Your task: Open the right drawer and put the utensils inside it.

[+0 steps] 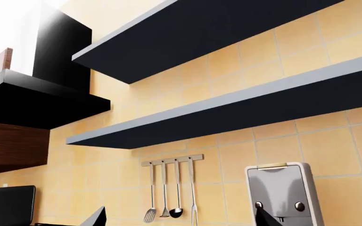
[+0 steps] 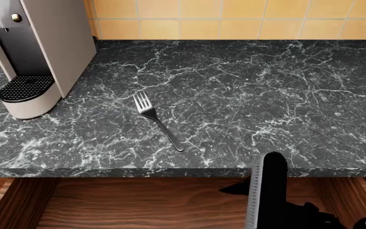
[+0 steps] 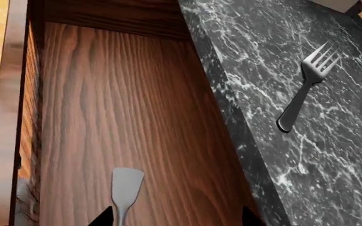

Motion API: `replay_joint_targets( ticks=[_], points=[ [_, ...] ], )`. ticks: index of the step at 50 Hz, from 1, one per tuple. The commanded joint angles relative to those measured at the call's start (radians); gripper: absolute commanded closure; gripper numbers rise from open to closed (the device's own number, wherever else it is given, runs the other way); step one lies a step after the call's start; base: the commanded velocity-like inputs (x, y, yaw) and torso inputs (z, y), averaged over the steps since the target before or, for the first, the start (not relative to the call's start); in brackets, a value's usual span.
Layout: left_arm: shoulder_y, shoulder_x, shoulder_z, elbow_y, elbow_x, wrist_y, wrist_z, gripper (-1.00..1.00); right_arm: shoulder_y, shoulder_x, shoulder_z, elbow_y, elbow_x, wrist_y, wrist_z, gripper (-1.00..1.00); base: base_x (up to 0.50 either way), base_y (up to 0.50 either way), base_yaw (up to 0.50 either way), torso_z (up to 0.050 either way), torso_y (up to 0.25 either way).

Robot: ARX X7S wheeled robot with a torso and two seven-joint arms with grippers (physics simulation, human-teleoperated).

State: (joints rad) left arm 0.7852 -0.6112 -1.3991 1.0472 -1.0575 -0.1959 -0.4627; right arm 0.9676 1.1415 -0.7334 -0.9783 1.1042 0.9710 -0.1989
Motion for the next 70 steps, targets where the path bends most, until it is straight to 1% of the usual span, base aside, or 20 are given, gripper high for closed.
replay_joint_targets(
  ticks=[1, 6, 14, 16, 18, 21, 24, 28, 29, 31, 35, 40, 44, 50, 57, 64, 70],
  points=[
    [0.000, -0.005, 0.006, 0.000, 0.004, 0.002, -0.004, -1.00, 0.186, 0.006, 0.084, -0.068, 0.248, -0.020, 0.100, -1.00, 0.00, 0.00, 0.00, 0.000, 0.000],
    [0.000, -0.010, 0.013, 0.000, 0.006, 0.005, -0.008, -1.00, 0.285, 0.021, 0.056, -0.067, 0.318, -0.059, 0.142, -1.00, 0.00, 0.00, 0.00, 0.000, 0.000],
    [0.000, -0.007, 0.014, 0.000, 0.006, 0.005, -0.007, -1.00, 0.314, 0.007, 0.078, -0.012, 0.341, -0.091, 0.175, -1.00, 0.00, 0.00, 0.00, 0.000, 0.000],
    [0.000, -0.008, 0.016, 0.000, 0.009, 0.004, -0.008, -1.00, 0.303, -0.003, 0.084, 0.009, 0.316, -0.109, 0.189, -1.00, 0.00, 0.00, 0.00, 0.000, 0.000],
    [0.000, -0.008, 0.017, 0.000, 0.008, 0.005, -0.009, -1.00, 0.314, -0.021, 0.080, 0.044, 0.349, -0.102, 0.226, -1.00, 0.00, 0.00, 0.00, 0.000, 0.000],
    [0.000, -0.008, 0.016, 0.000, 0.008, 0.004, -0.009, -1.00, 0.330, -0.061, 0.073, 0.098, 0.349, -0.091, 0.272, -1.00, 0.00, 0.00, 0.00, 0.000, 0.000],
    [0.000, -0.011, 0.017, 0.000, 0.009, 0.002, -0.010, -1.00, 0.344, -0.095, 0.067, 0.139, 0.328, -0.081, 0.286, -1.00, 0.00, 0.00, 0.00, 0.000, 0.000],
    [0.000, -0.012, 0.034, 0.000, 0.023, 0.006, -0.014, -1.00, 0.390, -0.163, 0.046, 0.228, 0.371, -0.041, 0.343, -1.00, 0.00, 0.00, 0.00, 0.000, 0.000],
    [0.000, -0.010, 0.046, 0.000, 0.036, 0.010, -0.015, -1.00, 0.451, -0.267, -0.004, 0.348, 0.425, 0.026, 0.449, -1.00, 0.00, 0.00, 0.00, 0.000, 0.000],
    [0.000, -0.006, 0.060, 0.000, 0.047, 0.016, -0.014, -1.00, 0.516, -0.375, -0.052, 0.498, 0.497, 0.084, 0.577, -1.00, 0.00, 0.00, 0.00, 0.000, 0.000],
    [0.000, -0.008, 0.067, 0.000, 0.054, 0.017, -0.015, -1.00, 0.560, -0.457, -0.079, 0.623, 0.568, 0.103, 0.691, -1.00, 0.00, 0.00, 0.00, 0.000, 0.000],
    [0.000, -0.008, 0.070, 0.000, 0.058, 0.018, -0.015, -1.00, 0.570, -0.497, -0.080, 0.673, 0.584, 0.085, 0.736, -1.00, 0.00, 0.00, 0.00, 0.000, 0.000],
    [0.000, 0.005, 0.050, 0.000, 0.042, 0.018, -0.003, -1.00, 0.568, -0.532, -0.092, 0.733, 0.611, 0.076, 0.796, -1.00, 0.00, 0.00, 0.00, 0.000, 0.000],
    [0.000, 0.007, 0.059, 0.000, 0.049, 0.021, -0.004, -1.00, 0.570, -0.573, -0.113, 0.808, 0.629, 0.072, 0.843, -1.00, 0.00, 0.00, 0.00, 0.000, 0.000],
    [0.000, 0.013, 0.055, 0.000, 0.044, 0.021, -0.001, -1.00, 0.563, -0.624, -0.138, 0.823, 0.668, 0.074, 0.894, -1.00, 0.00, 0.00, 0.00, 0.000, 0.000],
    [0.000, 0.010, 0.055, 0.000, 0.045, 0.020, -0.003, -1.00, 0.551, -0.678, -0.175, 0.844, 0.715, 0.075, 0.980, -1.00, 0.00, 0.00, 0.00, 0.000, 0.000],
    [0.000, 0.011, 0.070, 0.000, 0.056, 0.024, -0.006, -1.00, 0.538, -0.722, -0.201, 0.874, 0.705, 0.060, 1.024, -1.00, 0.00, 0.00, 0.00, 0.000, 0.000]
  ],
)
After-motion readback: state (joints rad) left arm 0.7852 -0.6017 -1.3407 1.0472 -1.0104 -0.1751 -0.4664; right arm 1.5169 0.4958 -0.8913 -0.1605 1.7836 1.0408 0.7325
